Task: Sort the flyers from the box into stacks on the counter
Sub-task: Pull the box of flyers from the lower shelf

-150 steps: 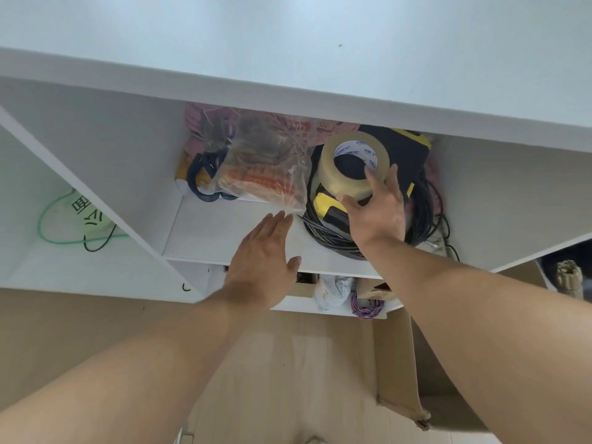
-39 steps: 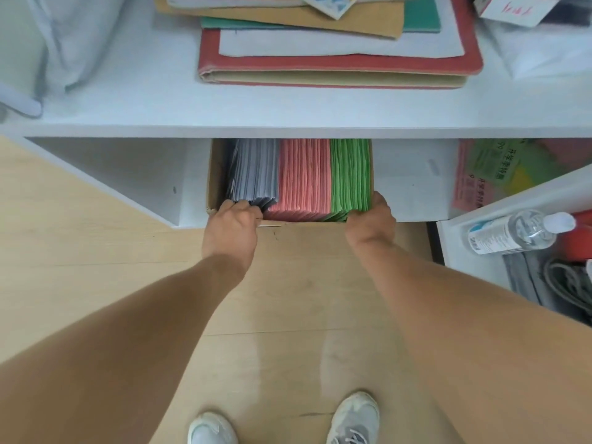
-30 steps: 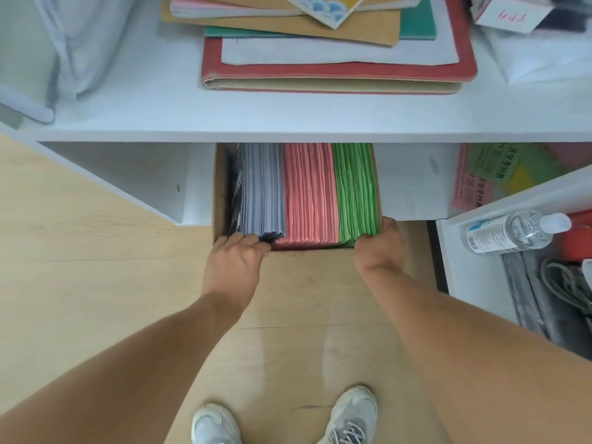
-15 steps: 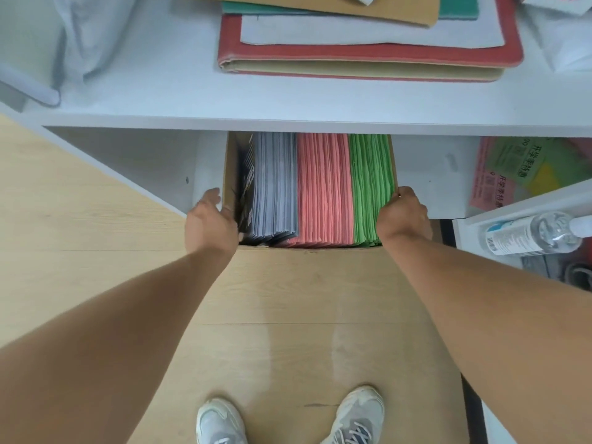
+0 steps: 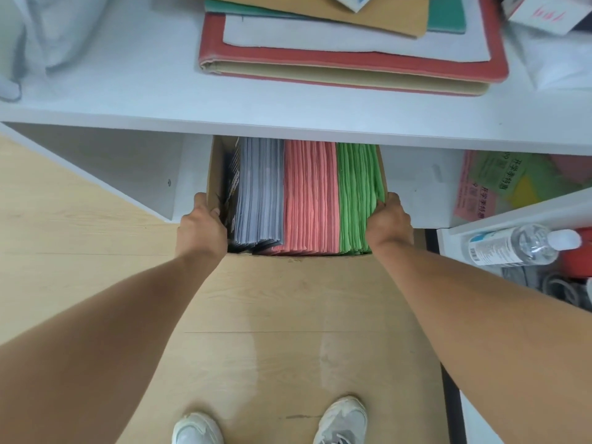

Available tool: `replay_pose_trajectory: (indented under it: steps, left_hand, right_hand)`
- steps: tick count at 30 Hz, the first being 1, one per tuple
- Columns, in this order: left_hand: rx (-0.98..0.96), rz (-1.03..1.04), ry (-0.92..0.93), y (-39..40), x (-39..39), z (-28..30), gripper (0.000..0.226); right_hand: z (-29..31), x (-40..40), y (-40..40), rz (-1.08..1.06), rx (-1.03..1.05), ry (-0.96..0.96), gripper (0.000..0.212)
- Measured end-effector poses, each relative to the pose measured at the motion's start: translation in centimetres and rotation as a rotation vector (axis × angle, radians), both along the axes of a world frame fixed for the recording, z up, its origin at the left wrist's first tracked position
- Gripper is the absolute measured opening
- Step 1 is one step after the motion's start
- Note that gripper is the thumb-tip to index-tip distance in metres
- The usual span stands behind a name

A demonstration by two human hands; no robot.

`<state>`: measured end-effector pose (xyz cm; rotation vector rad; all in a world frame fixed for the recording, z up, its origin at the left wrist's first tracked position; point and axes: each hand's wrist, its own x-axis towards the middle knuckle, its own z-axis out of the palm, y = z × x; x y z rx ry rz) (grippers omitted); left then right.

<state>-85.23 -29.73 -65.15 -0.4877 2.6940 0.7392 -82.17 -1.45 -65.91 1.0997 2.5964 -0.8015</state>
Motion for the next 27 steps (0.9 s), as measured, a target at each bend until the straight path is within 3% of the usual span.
replay_pose_trajectory:
  steps: [6,10,12,15,18,21,27]
  left_hand:
    - [0.011,0.008,0.001,0.1,0.6,0.6,0.014]
    - [0.012,-0.008,0.007,-0.9,3.9,2.1,0.007]
    - [0.007,-0.040,-0.002,-1.9,6.2,3.0,0.018]
    - [0.017,-0.111,-0.048,-3.5,9.8,6.1,0.059]
    - [0.024,-0.164,-0.113,-4.8,13.4,10.9,0.083]
    - [0.053,-0.164,-0.141,-6.3,16.8,17.0,0.083]
    - [0.142,-0.283,-0.106,-9.6,23.2,30.9,0.078]
  right_hand:
    - [1.1,0.5,0.2,0.084,0.058,0.005,0.024]
    - [2.8,4.8,-0.9,0.094,0.079,-0.015,0.022]
    - [4.0,8.1,-1.7,0.071,0.077,-0.035,0.023]
    - [6.7,12.8,-2.9,0.060,0.094,-0.064,0.022]
    - [11.1,17.2,-4.4,0.046,0.079,-0.116,0.023]
    - [17.9,21.8,-6.4,-0.017,0.008,-0.143,0.026]
    - [34.3,31.8,-10.6,-0.140,0.059,-0.159,0.039]
